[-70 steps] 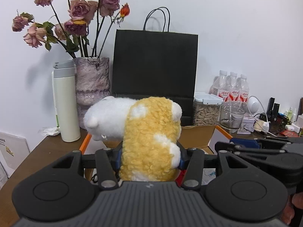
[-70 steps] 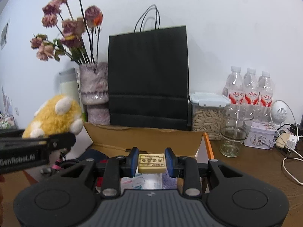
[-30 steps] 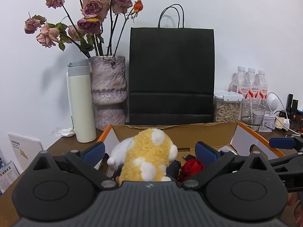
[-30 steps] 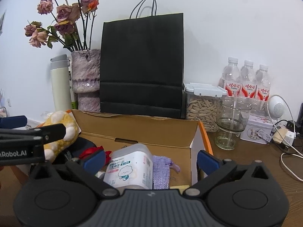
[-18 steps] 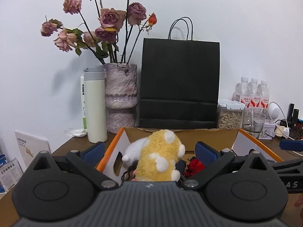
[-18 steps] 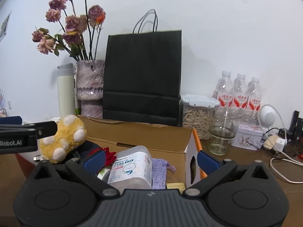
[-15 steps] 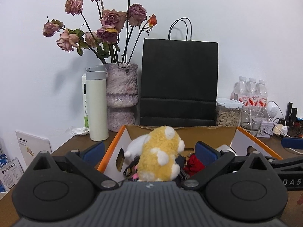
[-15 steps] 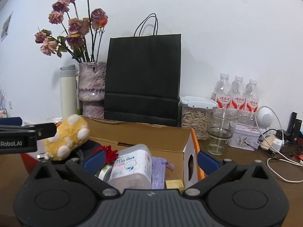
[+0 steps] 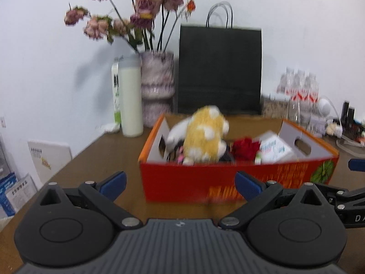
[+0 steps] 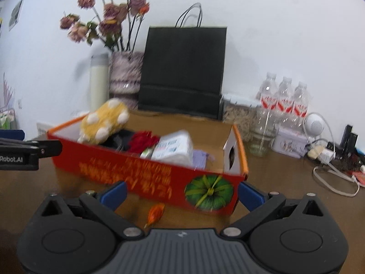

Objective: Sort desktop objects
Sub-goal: 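Move the right tool toward the orange toy piece on the table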

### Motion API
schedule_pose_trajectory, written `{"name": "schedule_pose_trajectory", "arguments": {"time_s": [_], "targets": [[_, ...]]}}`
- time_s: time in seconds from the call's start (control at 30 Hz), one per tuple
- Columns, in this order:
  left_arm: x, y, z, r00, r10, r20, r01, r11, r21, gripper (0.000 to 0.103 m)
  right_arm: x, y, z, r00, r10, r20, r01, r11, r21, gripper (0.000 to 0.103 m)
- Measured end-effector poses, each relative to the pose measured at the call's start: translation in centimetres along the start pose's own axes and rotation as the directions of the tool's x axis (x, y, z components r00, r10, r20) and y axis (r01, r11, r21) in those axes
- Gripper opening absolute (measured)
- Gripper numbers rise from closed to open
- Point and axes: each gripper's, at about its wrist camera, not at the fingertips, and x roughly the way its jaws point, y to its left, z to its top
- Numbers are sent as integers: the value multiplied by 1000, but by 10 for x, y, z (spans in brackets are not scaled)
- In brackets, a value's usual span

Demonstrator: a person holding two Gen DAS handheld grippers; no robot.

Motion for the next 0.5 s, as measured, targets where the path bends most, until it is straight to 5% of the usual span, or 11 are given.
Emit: {"name": "schedule_pose_trajectory", "arguments": {"time_s": [0.37, 0.5], "targets": [[6, 7, -12, 994, 5, -111, -3, 1000, 19, 103, 20, 5, -12, 985, 36, -166, -27, 998, 54, 101], [7, 5, -12, 993, 11, -116, -8, 1000, 22, 103, 35, 6, -7, 978, 60, -202, -38, 993, 110, 84]]}}
